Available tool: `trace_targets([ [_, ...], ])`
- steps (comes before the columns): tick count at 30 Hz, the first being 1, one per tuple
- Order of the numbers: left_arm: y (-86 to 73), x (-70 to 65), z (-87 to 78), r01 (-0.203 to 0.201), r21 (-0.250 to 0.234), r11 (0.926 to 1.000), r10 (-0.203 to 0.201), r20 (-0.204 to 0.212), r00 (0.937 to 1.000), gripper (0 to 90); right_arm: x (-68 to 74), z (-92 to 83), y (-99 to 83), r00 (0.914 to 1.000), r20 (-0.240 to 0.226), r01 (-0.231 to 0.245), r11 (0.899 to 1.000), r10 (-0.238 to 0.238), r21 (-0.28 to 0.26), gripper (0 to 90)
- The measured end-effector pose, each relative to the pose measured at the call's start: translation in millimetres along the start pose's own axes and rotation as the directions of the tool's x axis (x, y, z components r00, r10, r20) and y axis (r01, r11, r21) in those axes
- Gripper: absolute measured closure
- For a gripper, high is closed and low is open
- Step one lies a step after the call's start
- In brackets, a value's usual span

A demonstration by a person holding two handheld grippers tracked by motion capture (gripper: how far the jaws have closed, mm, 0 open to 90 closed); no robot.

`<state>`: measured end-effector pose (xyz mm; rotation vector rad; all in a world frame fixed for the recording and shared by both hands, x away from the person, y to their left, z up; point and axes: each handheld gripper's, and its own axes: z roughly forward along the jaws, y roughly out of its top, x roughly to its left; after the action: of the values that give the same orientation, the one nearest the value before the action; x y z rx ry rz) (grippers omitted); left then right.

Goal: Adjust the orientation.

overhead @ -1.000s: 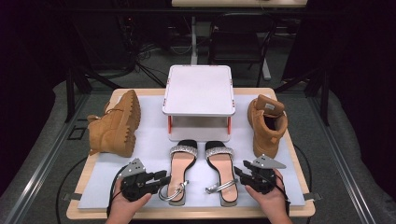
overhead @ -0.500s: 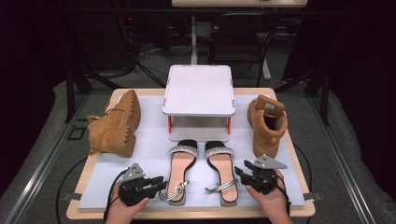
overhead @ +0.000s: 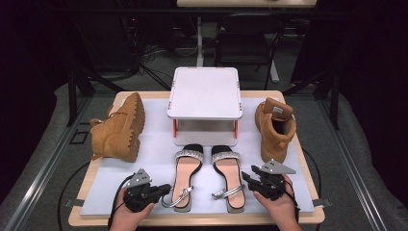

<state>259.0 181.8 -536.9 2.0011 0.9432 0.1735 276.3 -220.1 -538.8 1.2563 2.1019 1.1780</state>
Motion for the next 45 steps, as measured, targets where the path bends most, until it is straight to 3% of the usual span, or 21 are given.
trace_targets([
  [6,2.8,3.6,-5.2,0.007,-0.006,1.0000,-0.007,-0.010,0.9999,87.7,-0.2,-0.4,0.1,1.0000,0.000,0.001,1.000,-0.001,0.000,52.6],
  [16,5.9,26.4,-15.8,0.039,-0.024,0.9989,-0.041,-0.056,0.9976,87.9,-0.1,-0.3,0.2,1.0000,0.001,0.003,1.000,-0.003,-0.002,52.6],
  [25,6.7,50.6,-24.5,0.086,-0.048,0.9951,-0.090,-0.087,0.9921,88.0,0.0,-0.4,0.3,1.0000,0.001,0.002,1.000,-0.002,-0.004,52.6],
  [33,5.1,64.4,-30.9,0.122,-0.071,0.9900,-0.130,-0.116,0.9848,88.0,0.1,-1.4,0.6,1.0000,0.003,0.001,1.000,-0.001,-0.008,52.8],
  [40,2.5,70.3,-32.8,0.146,-0.083,0.9859,-0.154,-0.104,0.9826,87.5,0.7,-5.9,1.8,1.0000,0.001,0.005,1.000,-0.005,-0.018,53.8],
  [42,1.6,71.3,-33.8,0.153,-0.111,0.9820,-0.164,-0.104,0.9809,86.5,1.2,-7.6,2.2,1.0000,0.000,0.003,1.000,-0.003,-0.022,54.0],
  [45,0.5,73.1,-35.5,0.162,-0.137,0.9772,-0.176,-0.092,0.9801,78.8,3.6,-12.8,2.8,1.0000,-0.001,0.007,0.999,-0.007,-0.033,54.4],
])
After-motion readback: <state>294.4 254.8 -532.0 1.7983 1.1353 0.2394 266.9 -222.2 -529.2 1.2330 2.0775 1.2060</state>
